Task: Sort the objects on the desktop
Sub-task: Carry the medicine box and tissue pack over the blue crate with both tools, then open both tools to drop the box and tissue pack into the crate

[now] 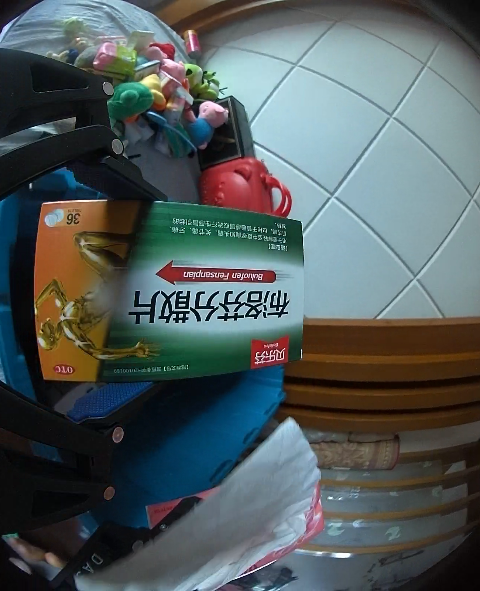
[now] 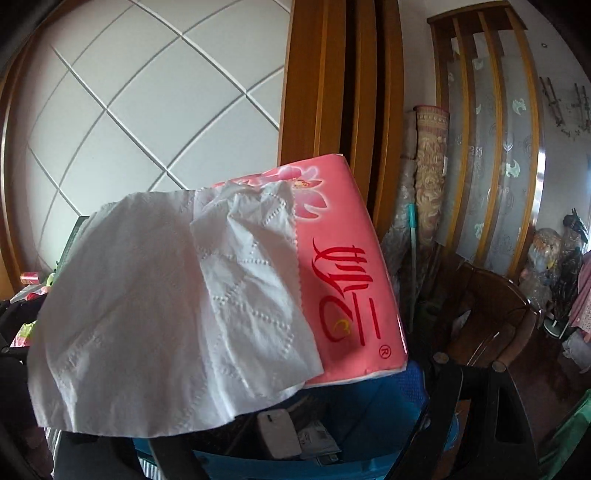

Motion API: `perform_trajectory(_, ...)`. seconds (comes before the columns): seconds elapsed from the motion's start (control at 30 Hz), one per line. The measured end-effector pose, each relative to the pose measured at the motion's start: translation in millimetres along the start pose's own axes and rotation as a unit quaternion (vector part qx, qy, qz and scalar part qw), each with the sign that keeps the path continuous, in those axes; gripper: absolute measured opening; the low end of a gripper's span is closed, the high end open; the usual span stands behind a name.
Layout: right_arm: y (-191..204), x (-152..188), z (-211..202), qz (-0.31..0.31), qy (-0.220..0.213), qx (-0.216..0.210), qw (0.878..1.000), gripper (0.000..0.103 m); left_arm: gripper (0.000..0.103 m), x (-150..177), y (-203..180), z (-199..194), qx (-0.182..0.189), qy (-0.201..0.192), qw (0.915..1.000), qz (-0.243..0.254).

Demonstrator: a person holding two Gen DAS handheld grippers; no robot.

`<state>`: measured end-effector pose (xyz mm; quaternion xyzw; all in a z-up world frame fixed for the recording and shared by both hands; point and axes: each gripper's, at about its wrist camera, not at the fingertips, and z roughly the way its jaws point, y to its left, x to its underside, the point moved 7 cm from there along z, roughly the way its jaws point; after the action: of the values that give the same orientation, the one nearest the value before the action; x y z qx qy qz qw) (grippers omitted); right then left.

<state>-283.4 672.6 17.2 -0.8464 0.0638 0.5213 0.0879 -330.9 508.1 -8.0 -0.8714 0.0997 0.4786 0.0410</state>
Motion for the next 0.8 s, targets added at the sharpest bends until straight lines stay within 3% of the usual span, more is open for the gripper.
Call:
perform_trajectory(0.17,-13.2,42.9,53.9,-0.011,0.095,0.008,0.995,0.087,0.087,21.6,-27.1,36.1,-0.011,0.078,0.9966,0.023)
perform_trajectory(0.33,-10.8,57.8,79.2,-0.043,0.147,0.002,0.988,0.087,0.087,28.1,-32.4,52.8,-0.024,0.112,0.9931,0.026)
perform_trajectory(0.57,-16.5,59.2,86.7,-0.041,0.158,0.001,0.987,0.089,0.088,31.8,-30.2,62.8,-0.032,0.122,0.9917,0.027)
perform_trajectory(0.67,-21.9,51.2,86.8,-0.040,0.154,0.007,0.987,0.102,0.088,31.5,-32.1,60.8,-0.033,0.123,0.9916,0.024)
perform_trajectory(0.8,-26.3,47.8,84.6,-0.040,0.153,0.008,0.987,0.103,0.089,31.1,-31.2,59.9,-0.034,0.122,0.9917,0.020)
